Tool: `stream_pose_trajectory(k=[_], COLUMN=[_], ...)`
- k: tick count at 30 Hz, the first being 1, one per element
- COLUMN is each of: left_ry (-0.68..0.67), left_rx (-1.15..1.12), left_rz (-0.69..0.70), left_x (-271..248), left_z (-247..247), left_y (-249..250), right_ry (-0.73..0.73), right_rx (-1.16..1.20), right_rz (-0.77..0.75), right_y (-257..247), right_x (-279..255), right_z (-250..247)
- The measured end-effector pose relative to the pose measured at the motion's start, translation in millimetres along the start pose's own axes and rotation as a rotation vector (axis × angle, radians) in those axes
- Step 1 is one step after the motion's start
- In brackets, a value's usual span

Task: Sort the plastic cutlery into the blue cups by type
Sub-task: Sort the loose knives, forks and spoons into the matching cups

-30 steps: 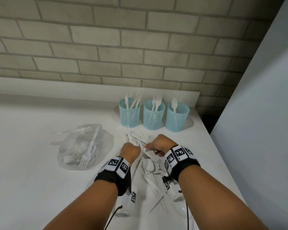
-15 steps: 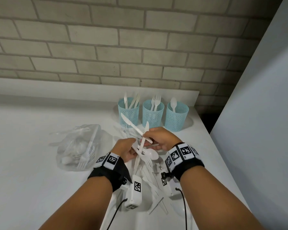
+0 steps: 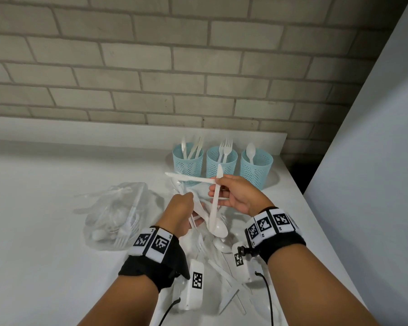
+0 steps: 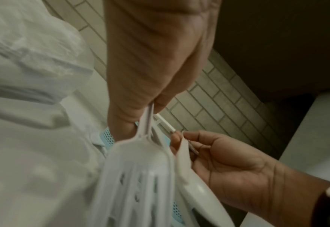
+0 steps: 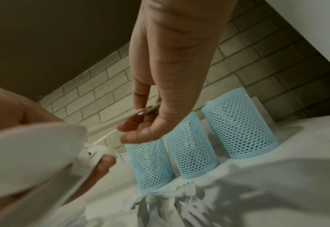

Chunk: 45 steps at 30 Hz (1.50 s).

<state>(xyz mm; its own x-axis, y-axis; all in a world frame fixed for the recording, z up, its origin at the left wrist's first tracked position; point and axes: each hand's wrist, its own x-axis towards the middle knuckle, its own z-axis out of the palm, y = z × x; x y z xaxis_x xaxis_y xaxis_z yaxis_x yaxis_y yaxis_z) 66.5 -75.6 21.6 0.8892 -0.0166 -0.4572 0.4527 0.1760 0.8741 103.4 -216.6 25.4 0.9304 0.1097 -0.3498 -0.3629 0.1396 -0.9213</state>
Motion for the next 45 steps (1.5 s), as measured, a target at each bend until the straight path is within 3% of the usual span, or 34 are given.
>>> stream_pose_trajectory(k=[9, 22, 29, 35, 41, 45], left_ry=[0.004, 0.107, 0.022, -0.113, -0.165, -0.184], left_rx=[-0.174, -0.039, -0.126, -0.294, -0.217, -0.200], left_rz=[0.043, 0.192, 0.281, 0.221, 0.293, 0.322], left_x=[-6, -2, -2, 12, 24, 27], left_z=[-3, -39, -40, -22, -10, -4], left_y=[-1, -9, -6, -2, -4, -6], right_ry=[0.124, 0.165, 0.102, 0.107, 0.117, 0.043], right_rx=[0.133, 0.250, 0.341, 0.189, -0.026, -0.117], right_rz=[-0.090, -0.114, -0.106, -0.143, -0.198, -0.162], right_y=[-2, 5, 6, 11, 14, 18], right_x=[1, 2, 3, -1, -9, -13], right_z=[-7, -11, 0, 8, 4, 3])
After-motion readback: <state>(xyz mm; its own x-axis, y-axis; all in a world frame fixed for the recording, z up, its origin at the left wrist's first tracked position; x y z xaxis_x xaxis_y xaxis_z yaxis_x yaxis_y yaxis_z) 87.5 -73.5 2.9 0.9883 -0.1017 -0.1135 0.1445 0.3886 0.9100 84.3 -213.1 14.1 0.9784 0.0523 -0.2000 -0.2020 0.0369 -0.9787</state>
